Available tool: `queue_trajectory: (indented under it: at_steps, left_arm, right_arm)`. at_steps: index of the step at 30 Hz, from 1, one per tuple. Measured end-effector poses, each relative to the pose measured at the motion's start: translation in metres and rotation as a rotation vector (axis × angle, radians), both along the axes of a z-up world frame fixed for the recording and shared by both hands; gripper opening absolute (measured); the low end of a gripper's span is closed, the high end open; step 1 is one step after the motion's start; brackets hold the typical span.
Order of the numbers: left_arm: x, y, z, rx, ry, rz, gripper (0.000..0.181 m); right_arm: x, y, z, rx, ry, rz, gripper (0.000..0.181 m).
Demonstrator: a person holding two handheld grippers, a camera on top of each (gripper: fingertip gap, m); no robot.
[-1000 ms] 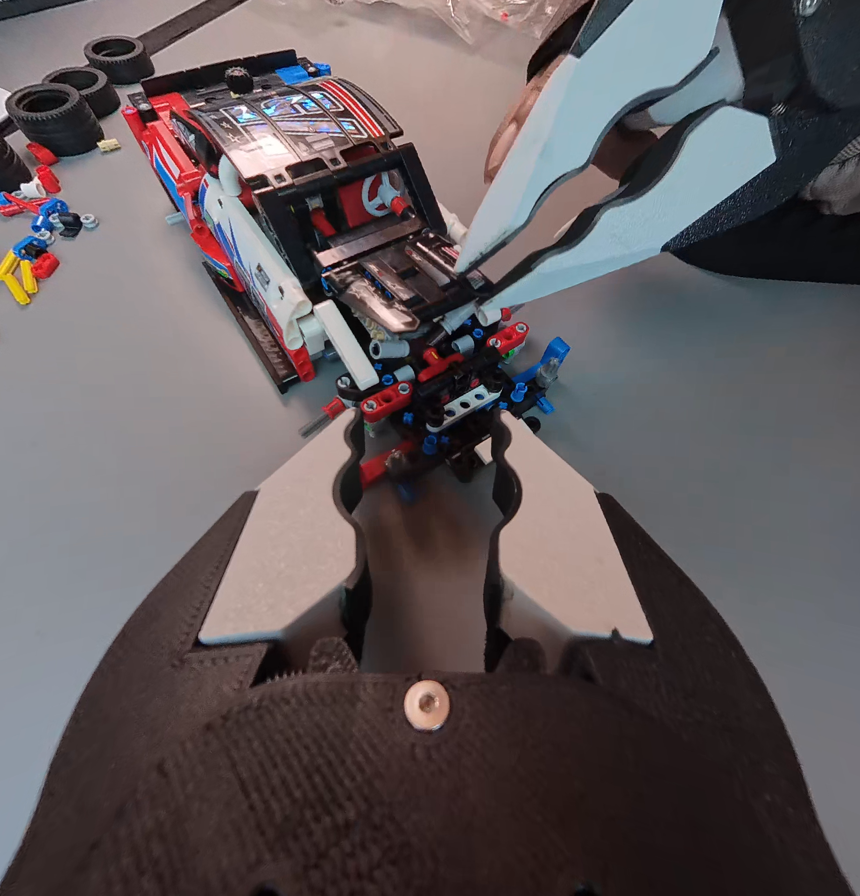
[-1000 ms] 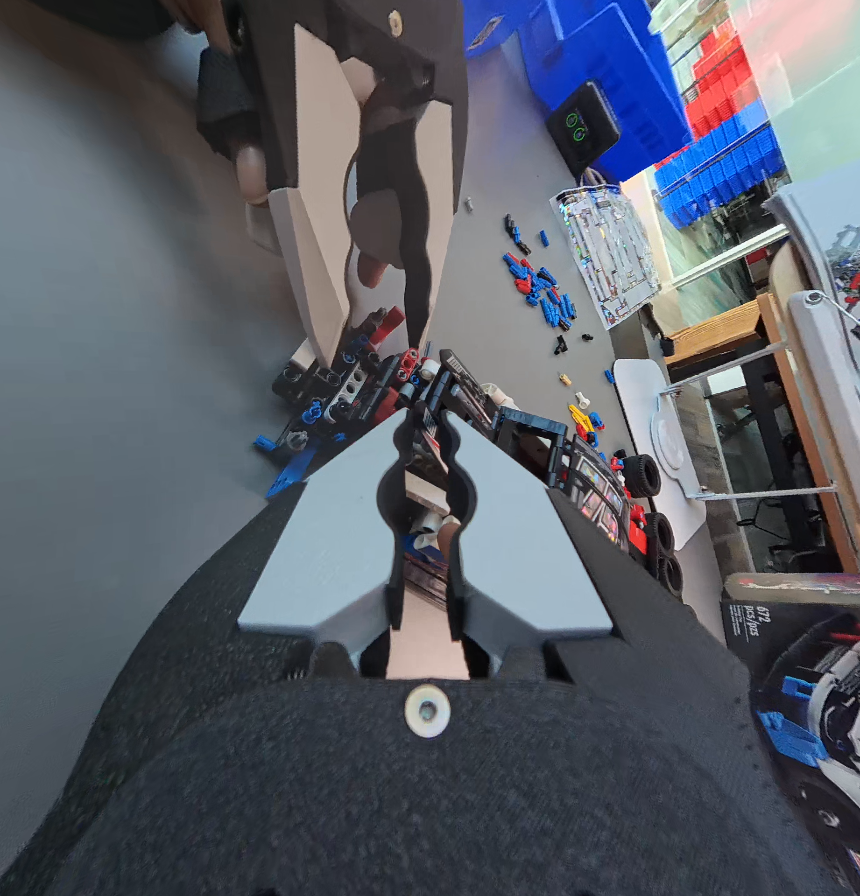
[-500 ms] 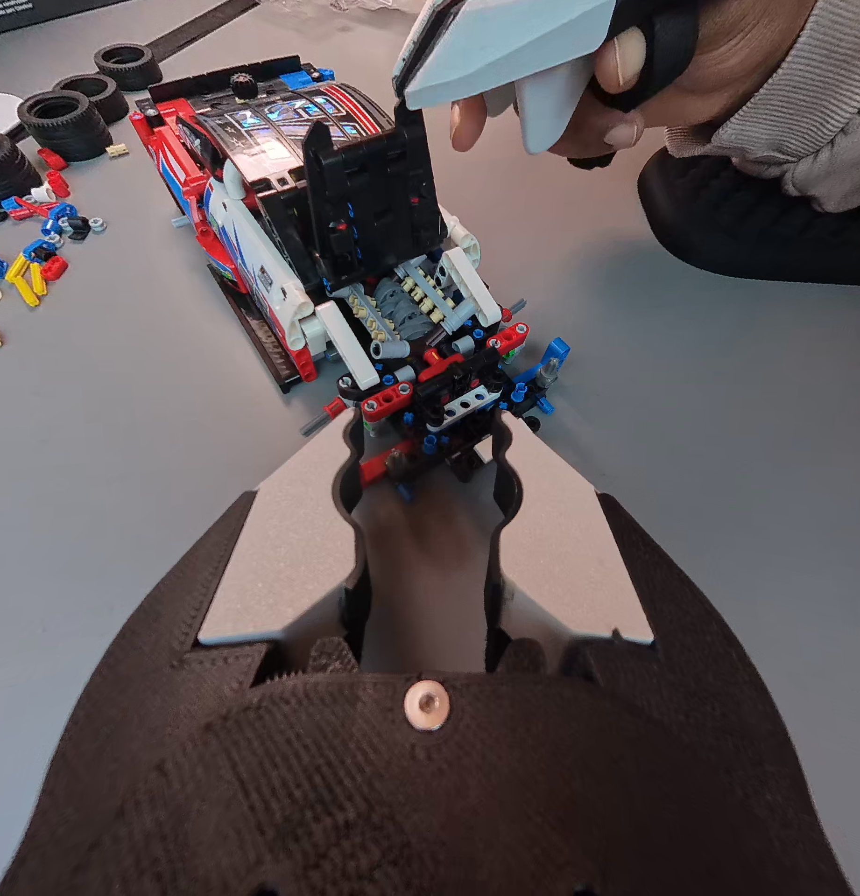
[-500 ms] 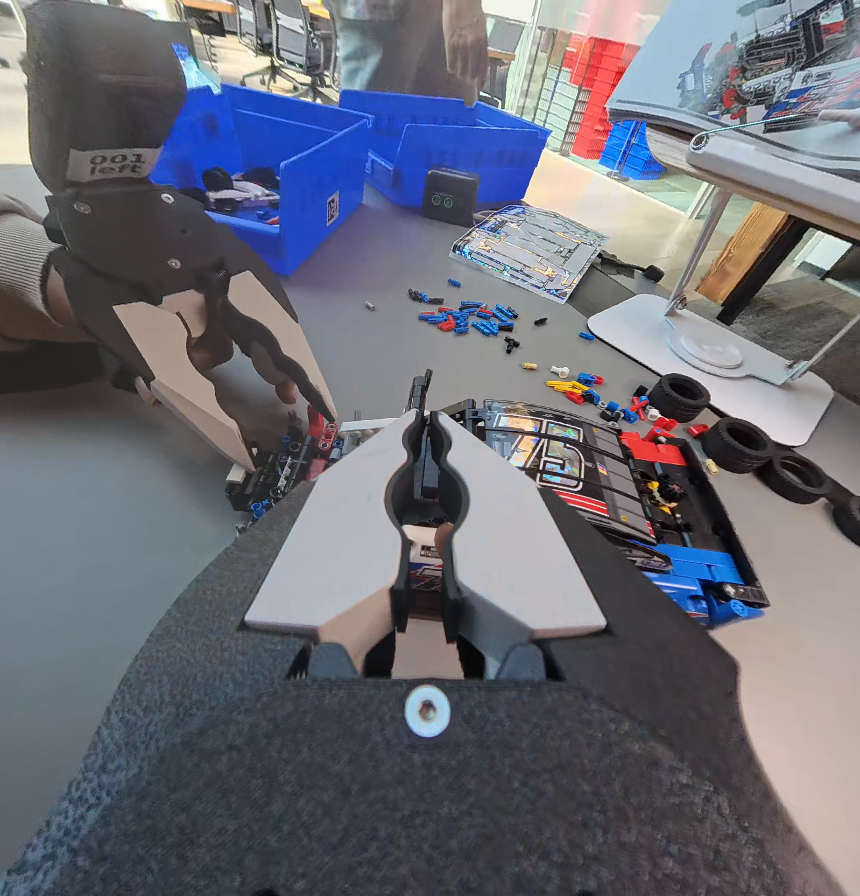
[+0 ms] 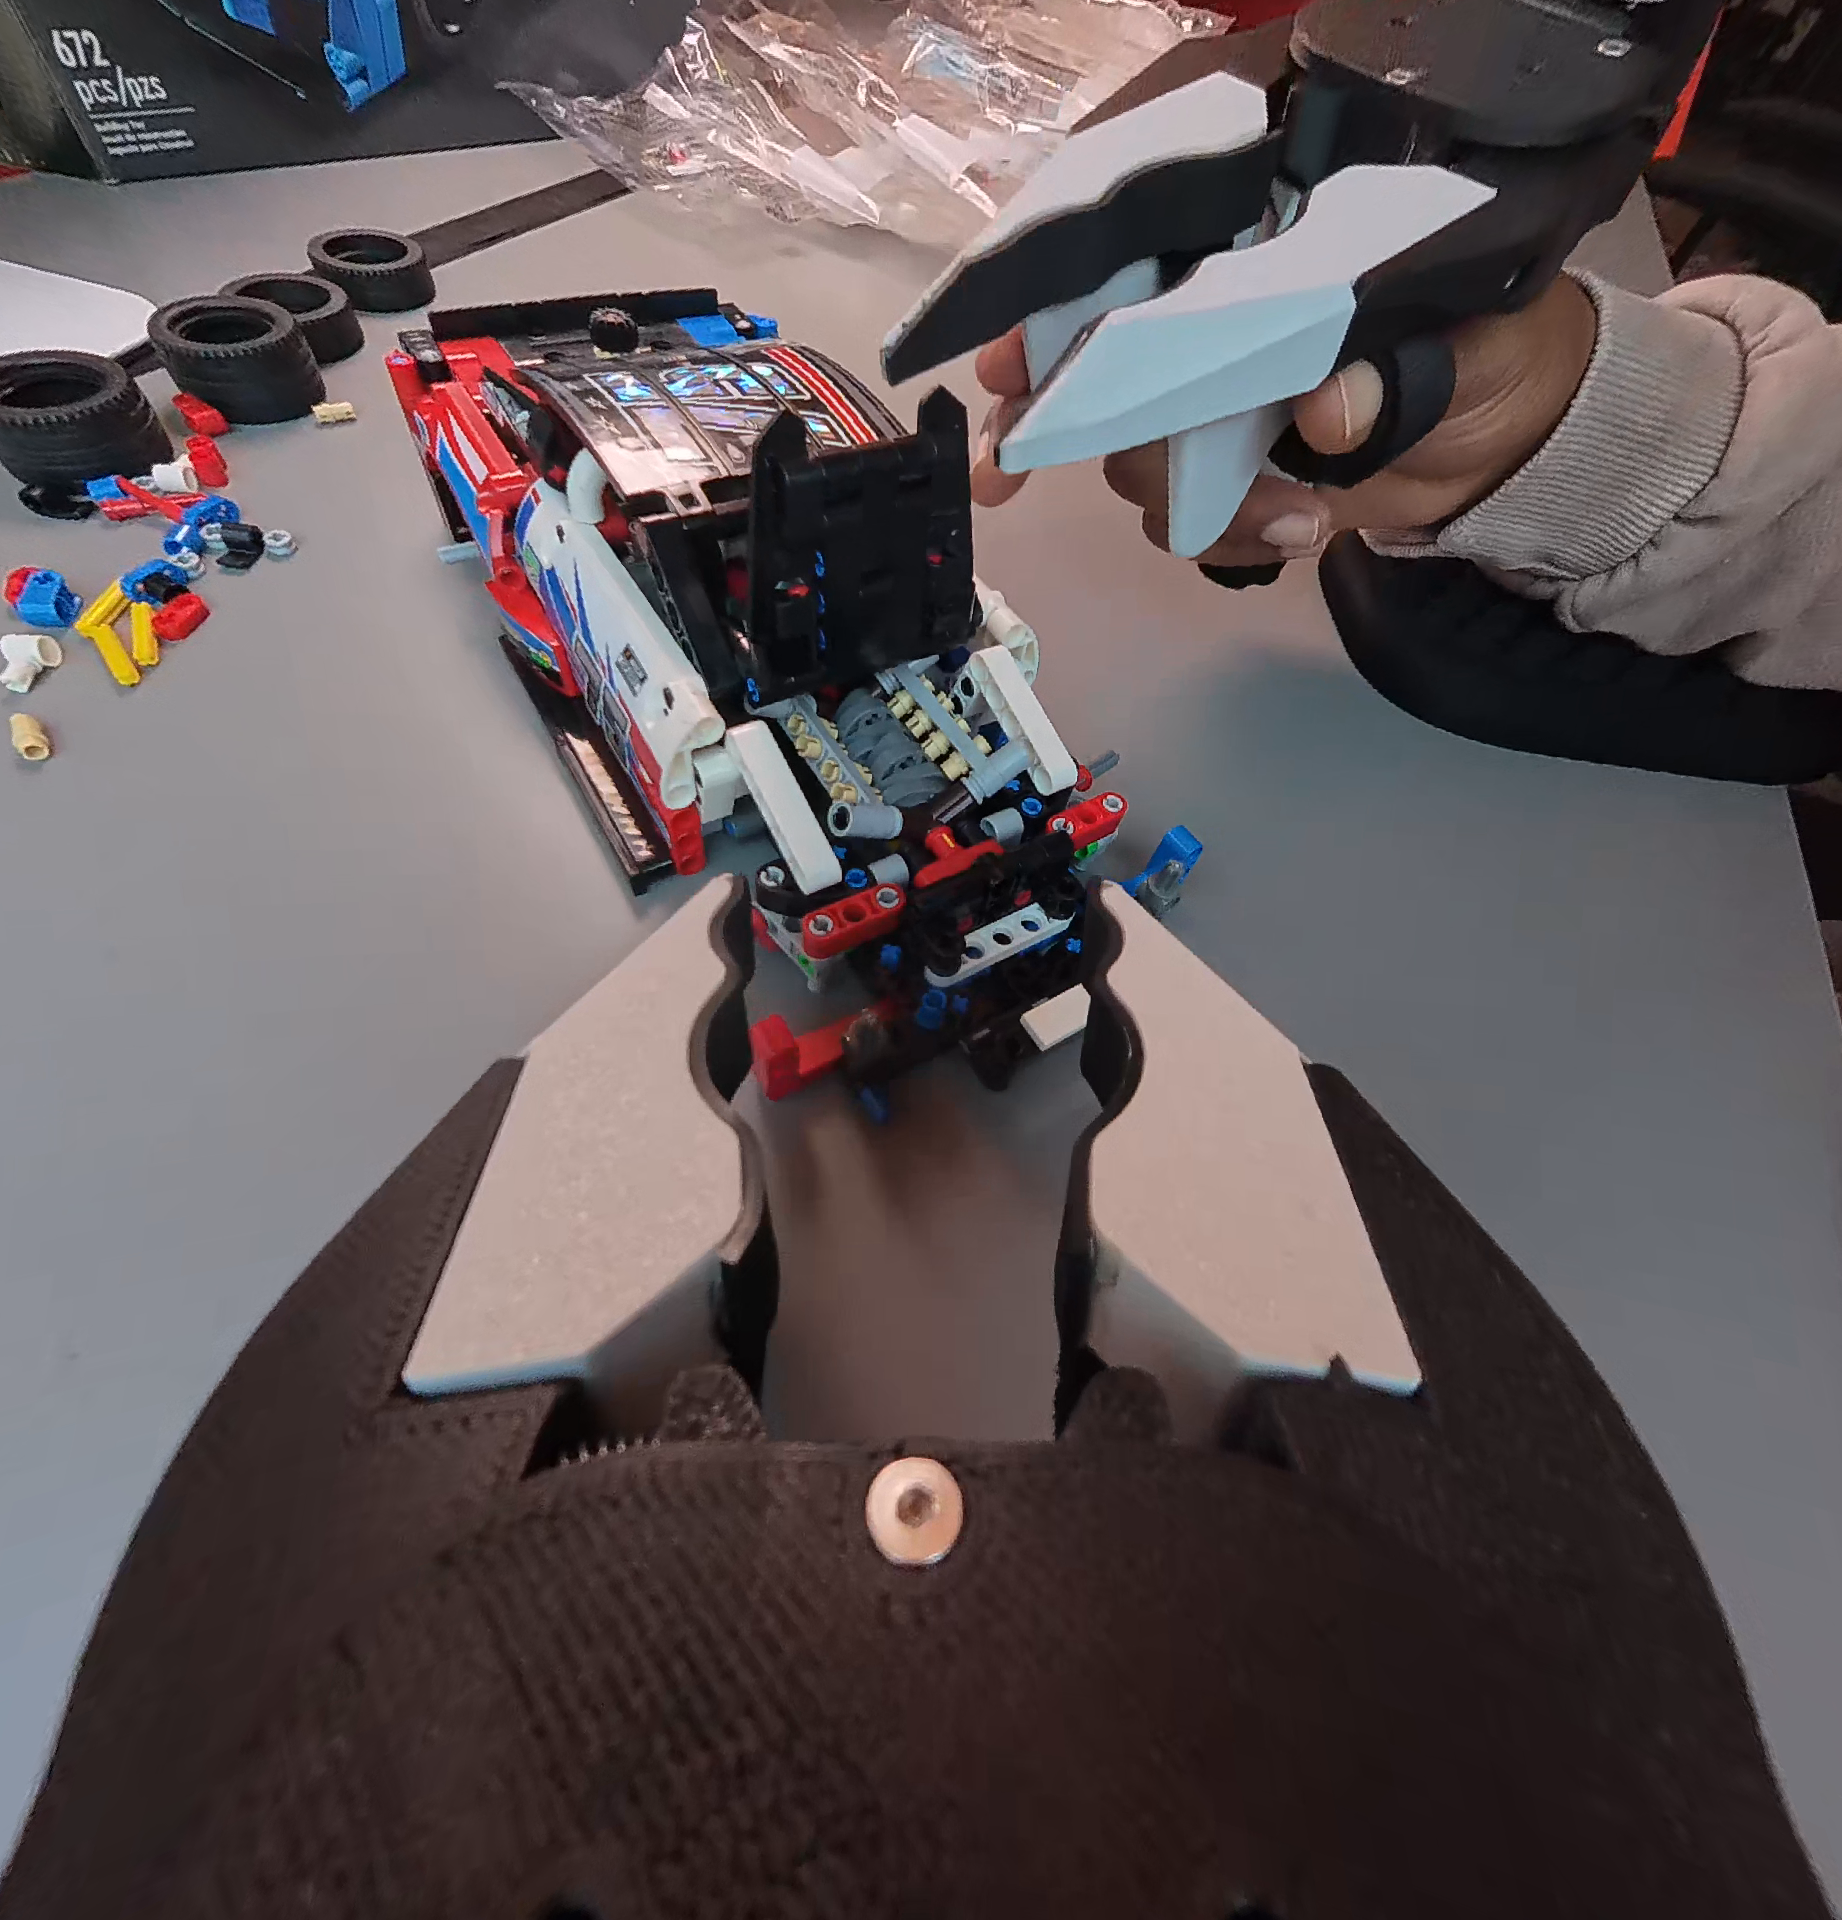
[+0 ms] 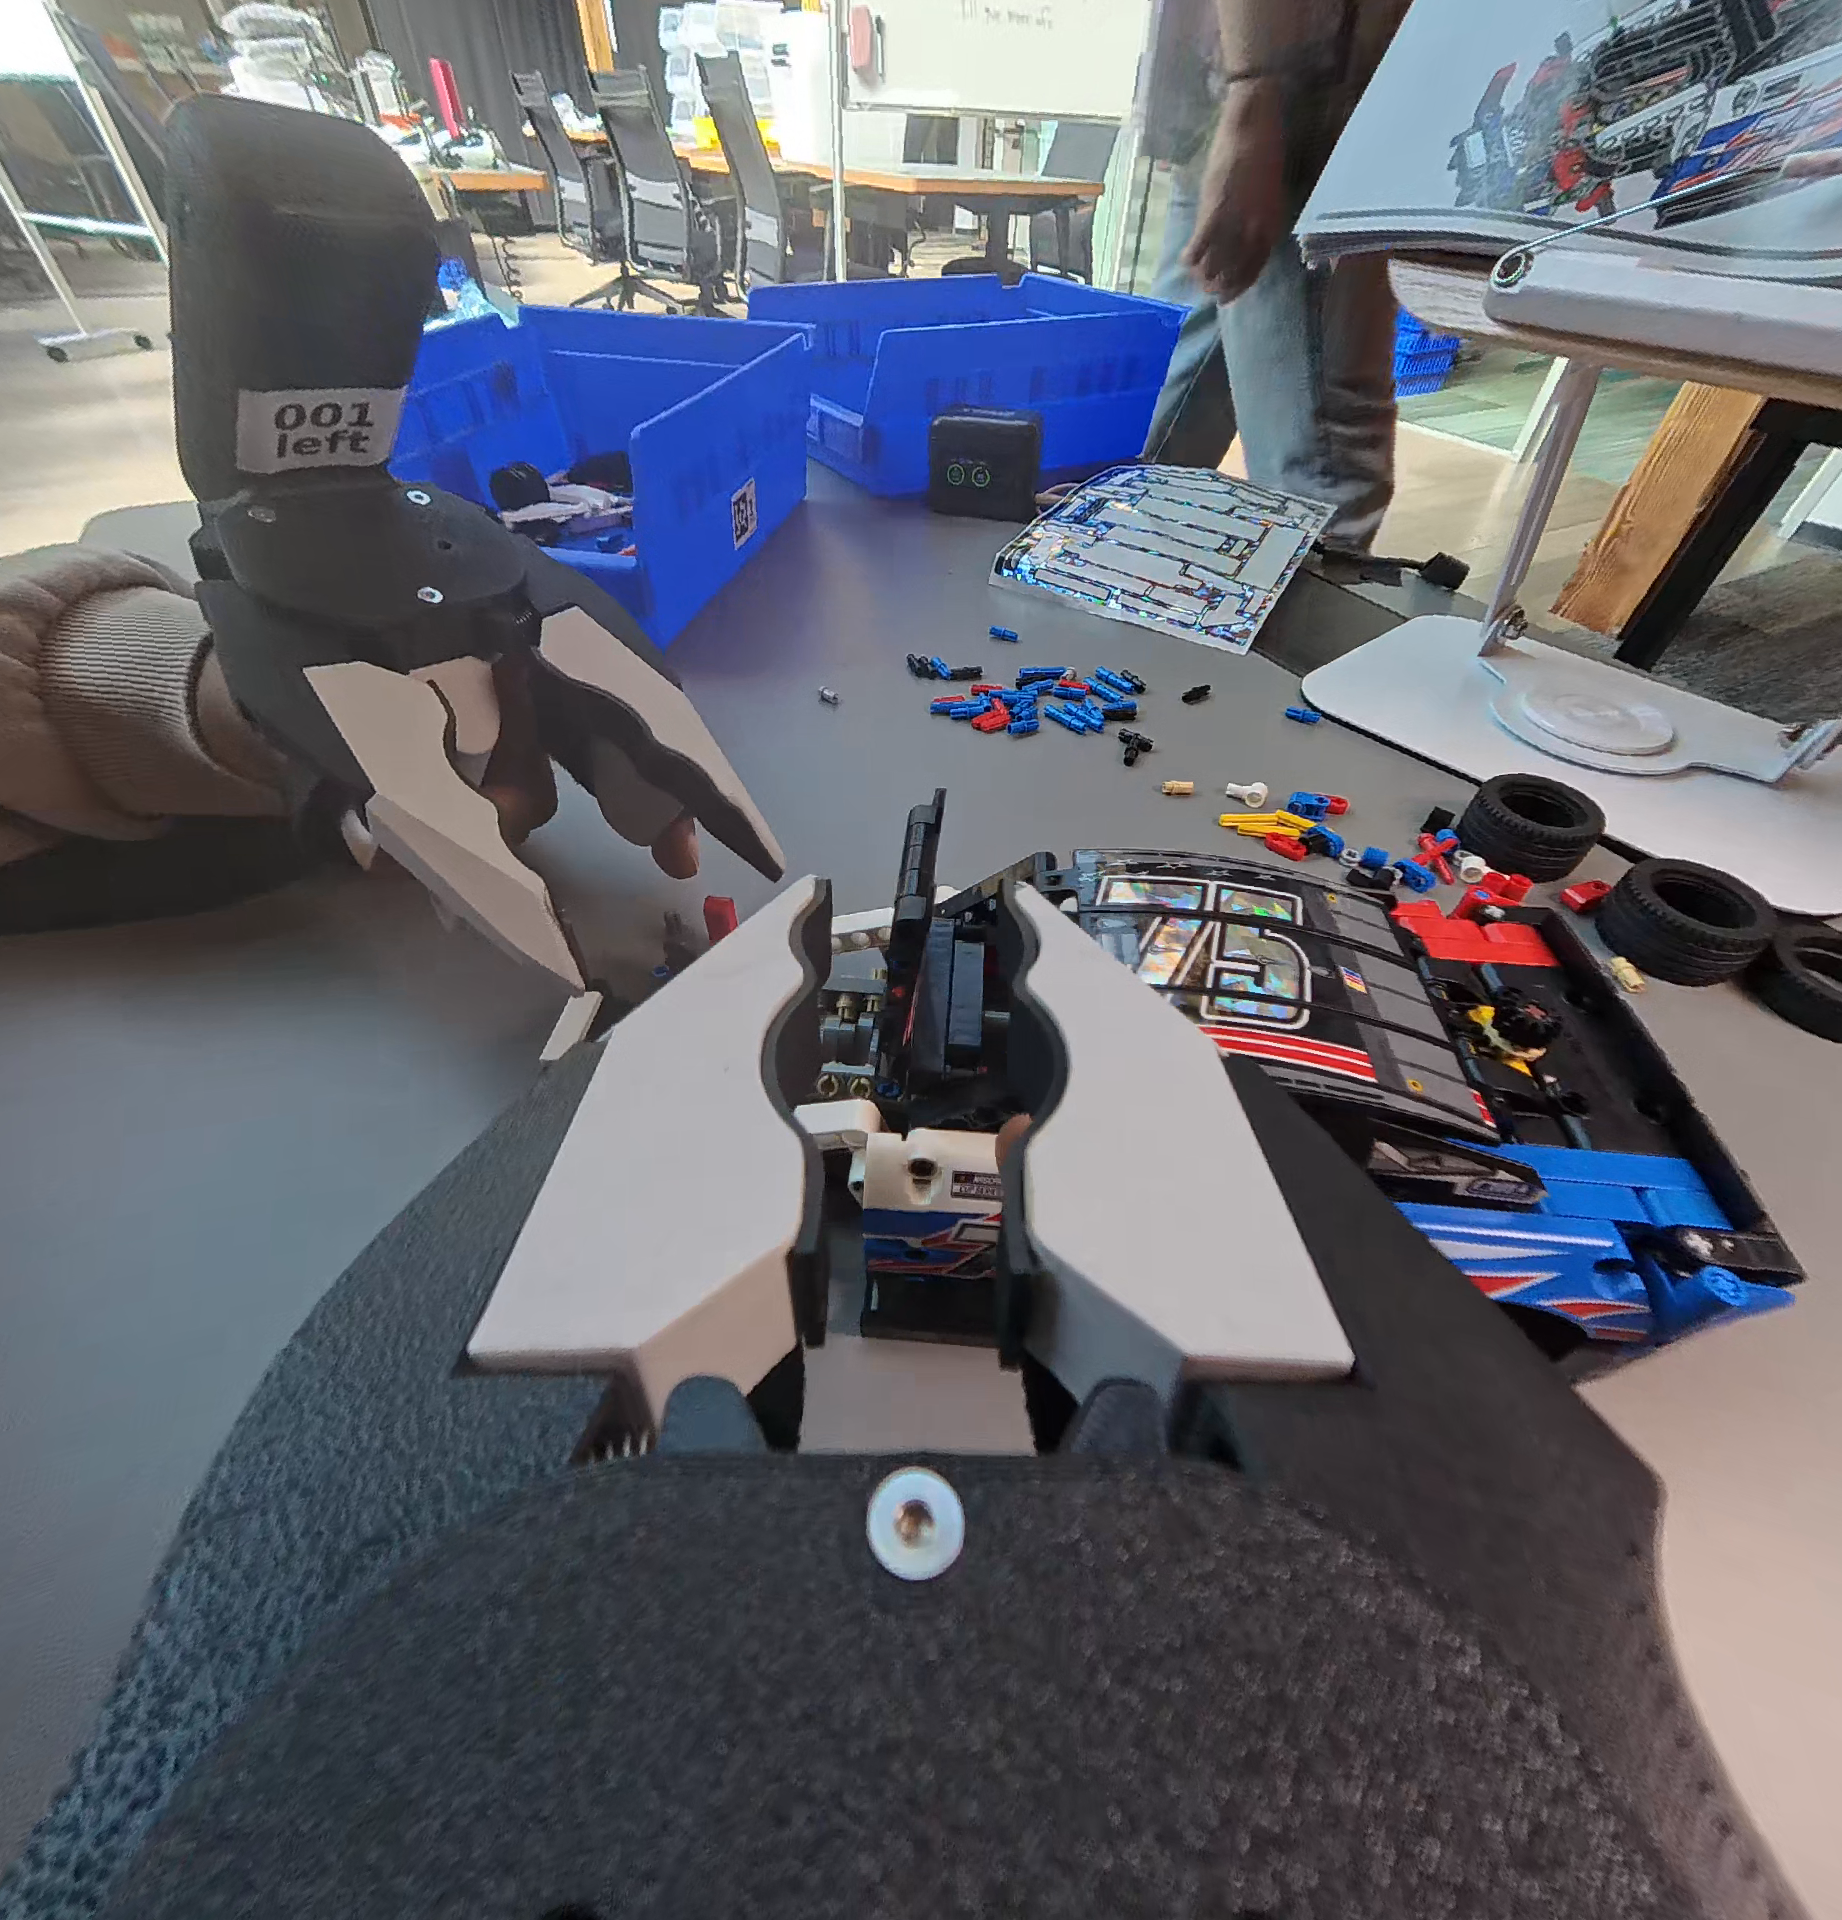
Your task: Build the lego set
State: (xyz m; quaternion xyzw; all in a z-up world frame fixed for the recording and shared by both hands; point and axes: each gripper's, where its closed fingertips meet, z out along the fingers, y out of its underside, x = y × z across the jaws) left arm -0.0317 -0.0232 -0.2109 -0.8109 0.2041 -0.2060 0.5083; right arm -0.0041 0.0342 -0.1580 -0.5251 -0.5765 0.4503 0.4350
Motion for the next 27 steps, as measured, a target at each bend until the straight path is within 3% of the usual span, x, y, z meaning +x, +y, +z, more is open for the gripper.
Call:
queue_trajectory:
  at_steps: [8,13,20,25,27]
  left_arm:
    - [0.0003,0.0002,-0.0010,0.004,0.017,0.011,0.059]
    - [0.0009,-0.0007,-0.0024,0.002,0.036,0.009,0.059]
    - [0.0001,-0.0024,-0.0088,-0.016,0.088,0.003,0.058]
    - [0.0006,-0.0032,-0.0080,-0.012,0.092,-0.002,0.058]
    - [-0.0002,-0.0034,-0.0066,-0.006,0.093,0.000,0.058]
  right_arm:
    - [0.0002,0.0011,-0.0030,0.022,0.007,-0.022,0.005]
    - [-0.0002,0.0034,-0.0029,-0.029,0.010,-0.031,0.005]
    - [-0.0002,0.0080,-0.0037,-0.286,0.019,-0.021,0.004]
    - [0.0001,0.0066,-0.0031,-0.212,0.023,-0.013,0.005]
    - [0.0003,0.0064,-0.0008,-0.173,0.029,-0.016,0.014]
